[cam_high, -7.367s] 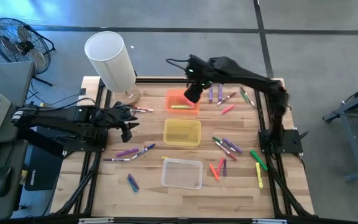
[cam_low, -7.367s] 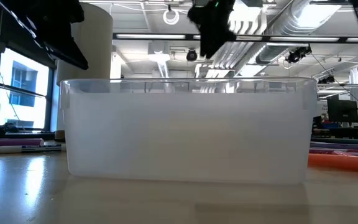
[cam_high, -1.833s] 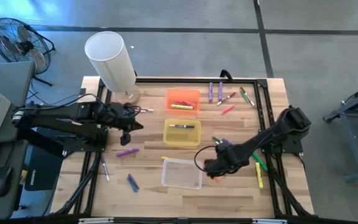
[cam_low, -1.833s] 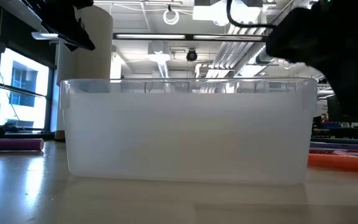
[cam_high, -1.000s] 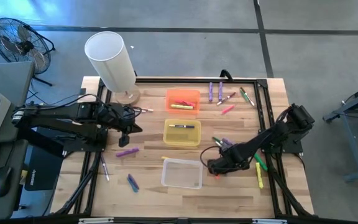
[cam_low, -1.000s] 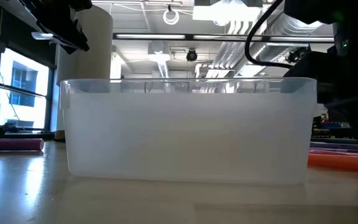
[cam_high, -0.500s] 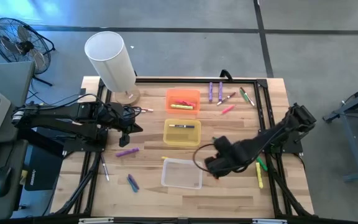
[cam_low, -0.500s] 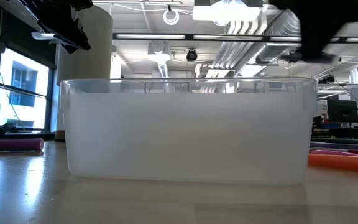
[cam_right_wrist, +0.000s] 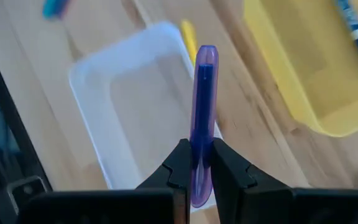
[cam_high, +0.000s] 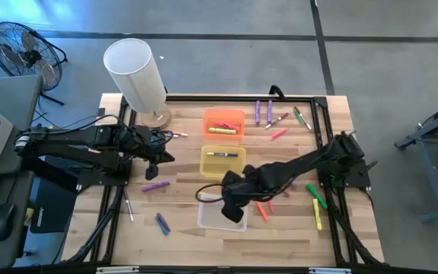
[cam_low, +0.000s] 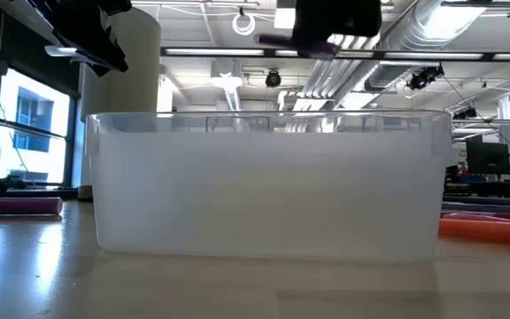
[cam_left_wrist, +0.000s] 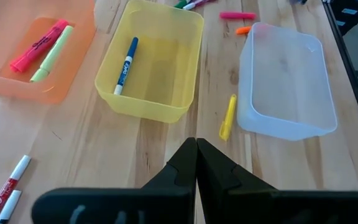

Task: Pick & Place Markers
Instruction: Put the right purple pen into the white bin, then put the purple highlighter pen into the orange bin

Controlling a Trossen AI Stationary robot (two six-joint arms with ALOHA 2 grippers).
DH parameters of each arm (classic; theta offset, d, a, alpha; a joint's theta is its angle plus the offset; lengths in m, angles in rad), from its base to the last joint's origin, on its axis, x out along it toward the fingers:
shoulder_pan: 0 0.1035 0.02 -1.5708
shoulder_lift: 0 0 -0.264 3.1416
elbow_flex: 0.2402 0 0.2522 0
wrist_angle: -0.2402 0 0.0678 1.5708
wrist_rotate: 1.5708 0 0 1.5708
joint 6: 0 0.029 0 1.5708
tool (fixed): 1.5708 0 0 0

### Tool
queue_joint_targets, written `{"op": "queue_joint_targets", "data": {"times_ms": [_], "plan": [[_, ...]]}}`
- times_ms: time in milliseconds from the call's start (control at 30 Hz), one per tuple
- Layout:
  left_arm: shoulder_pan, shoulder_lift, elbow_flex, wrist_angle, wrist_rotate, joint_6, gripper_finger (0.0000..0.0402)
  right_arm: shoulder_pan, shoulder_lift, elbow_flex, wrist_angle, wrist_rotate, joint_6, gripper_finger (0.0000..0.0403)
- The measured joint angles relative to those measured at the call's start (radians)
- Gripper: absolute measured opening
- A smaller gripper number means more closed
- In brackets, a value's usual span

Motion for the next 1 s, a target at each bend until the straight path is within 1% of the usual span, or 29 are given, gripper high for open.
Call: {"op": "queue_joint_targets", "data": {"times_ms": [133, 233, 300, 400, 467, 567, 633, 733, 800, 867, 933, 1000], "plan": [[0.000, 0.000, 0.000, -0.006, 0.030, 0.000, 0.0001, -0.010, 0.056, -0.045, 0.020, -0.114, -0.064, 0.0029], [0.000, 0.000, 0.000, -0.008, 0.054, -0.001, 0.0001, -0.003, 0.089, -0.086, 0.097, -0.180, -0.110, 0.0029], [0.000, 0.000, 0.000, -0.013, 0.058, -0.007, 0.0001, 0.005, 0.109, -0.095, 0.136, -0.187, -0.118, 0.0029], [0.000, 0.000, 0.000, -0.025, 0.060, -0.008, 0.0001, 0.011, 0.133, -0.102, 0.143, -0.172, -0.095, 0.0029], [0.000, 0.000, 0.000, -0.031, 0.084, -0.013, 0.0001, 0.011, 0.135, -0.102, 0.143, -0.155, -0.079, 0.0045], [0.000, 0.000, 0.000, -0.029, 0.135, -0.034, 0.0001, 0.010, 0.133, -0.101, 0.143, -0.124, -0.078, 0.0091], [0.000, 0.002, 0.000, -0.029, 0.132, -0.034, 0.0001, 0.010, 0.133, -0.098, 0.140, -0.132, -0.076, 0.0113], [0.000, 0.016, 0.001, -0.029, 0.106, -0.034, 0.0001, 0.011, 0.133, -0.079, 0.136, -0.145, -0.065, 0.0123], [0.000, 0.016, 0.001, -0.029, 0.084, -0.034, 0.0001, 0.011, 0.132, -0.065, 0.132, -0.138, -0.078, 0.0118], [0.000, 0.015, 0.001, -0.028, 0.072, -0.034, 0.0002, 0.013, 0.120, -0.063, 0.126, -0.136, -0.082, 0.0104], [0.000, 0.016, 0.001, -0.028, 0.070, -0.033, 0.0012, 0.014, 0.095, -0.066, 0.092, -0.123, -0.079, 0.0080], [0.000, 0.016, 0.001, -0.021, 0.069, -0.026, 0.0030, 0.018, 0.059, -0.078, 0.080, -0.097, -0.078, 0.0048]]}}
